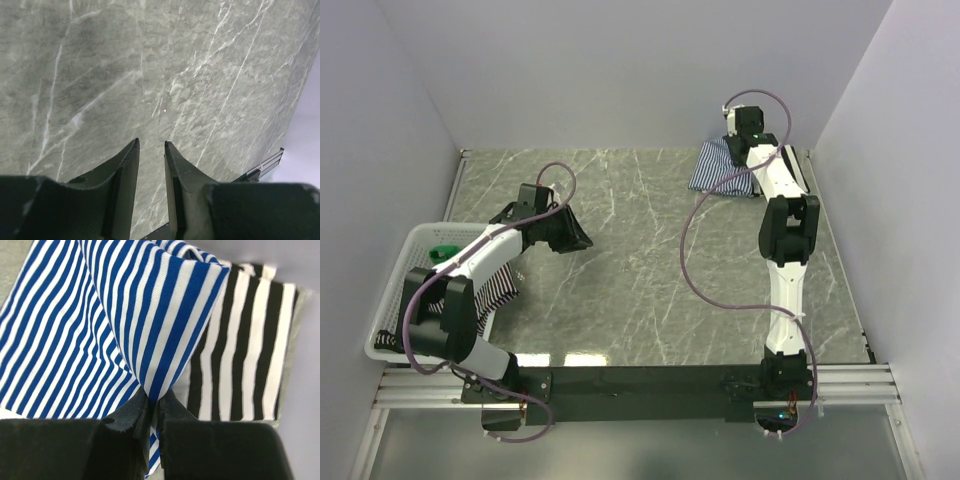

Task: Fold and stack the tank tops
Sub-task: Neatly place the folded tank top to the corner

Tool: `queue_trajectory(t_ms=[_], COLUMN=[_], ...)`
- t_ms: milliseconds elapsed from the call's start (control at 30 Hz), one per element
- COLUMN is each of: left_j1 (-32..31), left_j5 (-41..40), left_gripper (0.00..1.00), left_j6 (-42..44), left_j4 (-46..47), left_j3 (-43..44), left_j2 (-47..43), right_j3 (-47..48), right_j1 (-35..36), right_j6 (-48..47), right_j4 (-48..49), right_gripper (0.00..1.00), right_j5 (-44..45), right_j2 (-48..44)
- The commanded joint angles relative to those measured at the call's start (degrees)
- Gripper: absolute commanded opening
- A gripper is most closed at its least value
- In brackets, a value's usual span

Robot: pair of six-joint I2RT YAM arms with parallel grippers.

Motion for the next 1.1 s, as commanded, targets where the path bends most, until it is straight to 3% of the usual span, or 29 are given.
queue_trajectory(t_ms=[0, 367, 1067], left_j1=[1.1, 1.9, 2.6], left_j5=[1.0, 2.0, 2.7], left_gripper=[0.33, 0.33, 0.33], left_j6=[1.6, 1.7, 1.6], left_j4=[1.1, 1.1, 1.4], left_j3=[0.6, 0.7, 0.5], left_j2=[0.0, 1.2, 1.8], right_j3=[4.3, 6.6, 3.2], right_j1=[-1.9, -4.0, -9.5], right_j6=[-3.9, -8.4, -5.4], right_j4=[3.2, 3.6, 7.0], right_gripper=[0.0, 0.0, 0.0], right_j5=[-1.7, -0.2, -3.8], right_j2=[-1.1, -2.7, -6.9])
